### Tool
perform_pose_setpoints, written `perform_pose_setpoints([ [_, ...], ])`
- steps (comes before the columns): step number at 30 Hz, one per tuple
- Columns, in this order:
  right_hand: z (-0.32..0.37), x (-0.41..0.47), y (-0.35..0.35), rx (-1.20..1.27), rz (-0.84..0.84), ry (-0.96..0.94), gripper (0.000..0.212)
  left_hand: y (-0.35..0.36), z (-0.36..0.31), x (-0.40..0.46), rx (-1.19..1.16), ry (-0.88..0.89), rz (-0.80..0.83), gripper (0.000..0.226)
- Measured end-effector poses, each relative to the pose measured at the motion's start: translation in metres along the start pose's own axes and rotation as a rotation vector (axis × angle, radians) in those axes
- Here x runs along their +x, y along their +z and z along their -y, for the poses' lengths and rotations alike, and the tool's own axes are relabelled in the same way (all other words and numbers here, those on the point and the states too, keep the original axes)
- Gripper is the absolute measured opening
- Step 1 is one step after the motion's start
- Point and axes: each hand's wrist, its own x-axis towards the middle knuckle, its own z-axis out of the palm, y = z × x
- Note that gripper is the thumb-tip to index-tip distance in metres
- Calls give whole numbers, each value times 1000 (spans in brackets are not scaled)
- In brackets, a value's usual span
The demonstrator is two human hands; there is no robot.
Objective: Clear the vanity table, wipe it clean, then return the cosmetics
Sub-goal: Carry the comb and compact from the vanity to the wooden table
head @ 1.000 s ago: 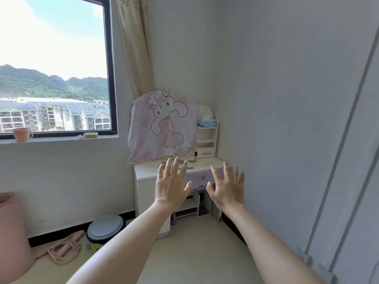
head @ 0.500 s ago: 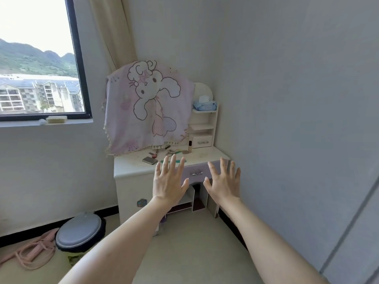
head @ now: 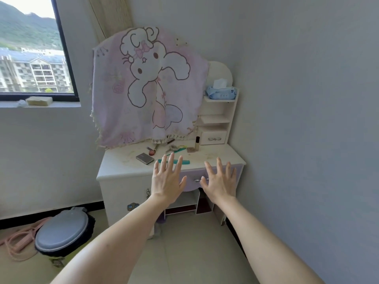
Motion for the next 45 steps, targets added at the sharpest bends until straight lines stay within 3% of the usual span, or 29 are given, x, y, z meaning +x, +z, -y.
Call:
perform_pose_setpoints([
  [14,-33,212,130,43,170,-27,58,142,23,195,-10,-74,151,67],
  [29,-38,427,284,91,409,-286,58,306,56,342,-53,-270,415,72],
  [39,-28,495,353,137,517,-380,55,372,91,371,-64,-27,611,80],
  [45,-19,515,378,164,515,-345,52,408,115,382,-81,106,517,49],
])
